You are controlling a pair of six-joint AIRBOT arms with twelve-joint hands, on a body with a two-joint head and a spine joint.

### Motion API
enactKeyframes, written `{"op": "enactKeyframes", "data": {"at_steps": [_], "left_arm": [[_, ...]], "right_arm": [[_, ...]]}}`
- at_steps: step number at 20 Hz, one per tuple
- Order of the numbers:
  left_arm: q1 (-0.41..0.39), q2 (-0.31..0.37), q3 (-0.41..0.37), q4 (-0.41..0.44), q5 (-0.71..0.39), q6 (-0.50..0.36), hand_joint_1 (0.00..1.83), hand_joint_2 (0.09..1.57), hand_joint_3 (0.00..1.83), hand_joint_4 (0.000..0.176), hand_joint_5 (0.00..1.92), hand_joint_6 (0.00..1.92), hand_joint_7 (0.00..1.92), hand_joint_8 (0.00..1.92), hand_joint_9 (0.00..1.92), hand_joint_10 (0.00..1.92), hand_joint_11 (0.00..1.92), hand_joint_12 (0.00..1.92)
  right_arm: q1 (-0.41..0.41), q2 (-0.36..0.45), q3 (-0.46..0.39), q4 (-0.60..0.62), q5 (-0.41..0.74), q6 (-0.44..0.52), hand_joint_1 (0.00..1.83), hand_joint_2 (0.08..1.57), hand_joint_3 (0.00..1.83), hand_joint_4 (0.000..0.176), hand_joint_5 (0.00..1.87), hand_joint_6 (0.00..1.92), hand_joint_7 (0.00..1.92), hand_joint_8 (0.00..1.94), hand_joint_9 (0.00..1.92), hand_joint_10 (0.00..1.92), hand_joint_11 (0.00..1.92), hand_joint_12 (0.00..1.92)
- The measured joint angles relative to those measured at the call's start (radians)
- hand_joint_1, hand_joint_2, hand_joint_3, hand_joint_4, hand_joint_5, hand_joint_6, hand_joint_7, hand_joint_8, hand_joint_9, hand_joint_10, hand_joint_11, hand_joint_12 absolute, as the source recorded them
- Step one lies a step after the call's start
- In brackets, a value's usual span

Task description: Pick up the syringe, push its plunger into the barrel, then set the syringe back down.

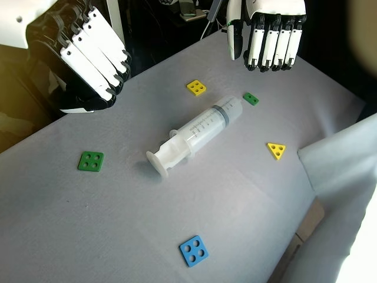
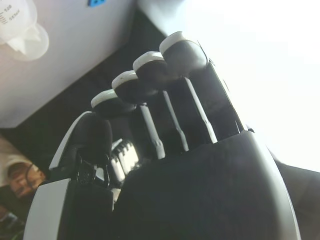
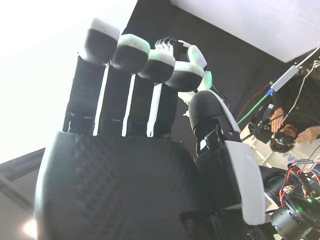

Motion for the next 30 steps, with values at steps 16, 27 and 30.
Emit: {"op": "enactKeyframes", "data": {"at_steps": [16,27,30], "left_arm": [[0.038,-0.019,-0.054,-0.397,-0.053,0.315,0.00,1.30,0.00,0.000,0.20,0.00,0.17,0.00,0.13,0.00,0.00,0.33],[0.247,-0.248,-0.058,-0.533,-0.364,0.341,0.52,1.07,0.00,0.000,0.05,0.00,0.04,0.00,0.04,0.00,0.00,0.19],[0.285,-0.293,-0.055,-0.591,-0.415,0.375,0.76,1.00,0.00,0.000,0.05,0.00,0.05,0.00,0.05,0.00,0.00,0.19]], "right_arm": [[0.010,0.000,-0.002,-0.001,0.009,0.001,0.00,1.41,0.00,0.000,0.28,0.00,0.24,0.00,0.17,0.01,0.00,0.38],[0.016,0.010,-0.003,-0.001,0.014,0.000,0.00,1.41,0.00,0.000,0.29,0.00,0.25,0.00,0.18,0.00,0.00,0.41],[0.016,0.011,-0.003,-0.002,0.014,0.000,0.00,1.41,0.00,0.000,0.32,0.01,0.27,0.00,0.19,0.01,0.00,0.45]]}}
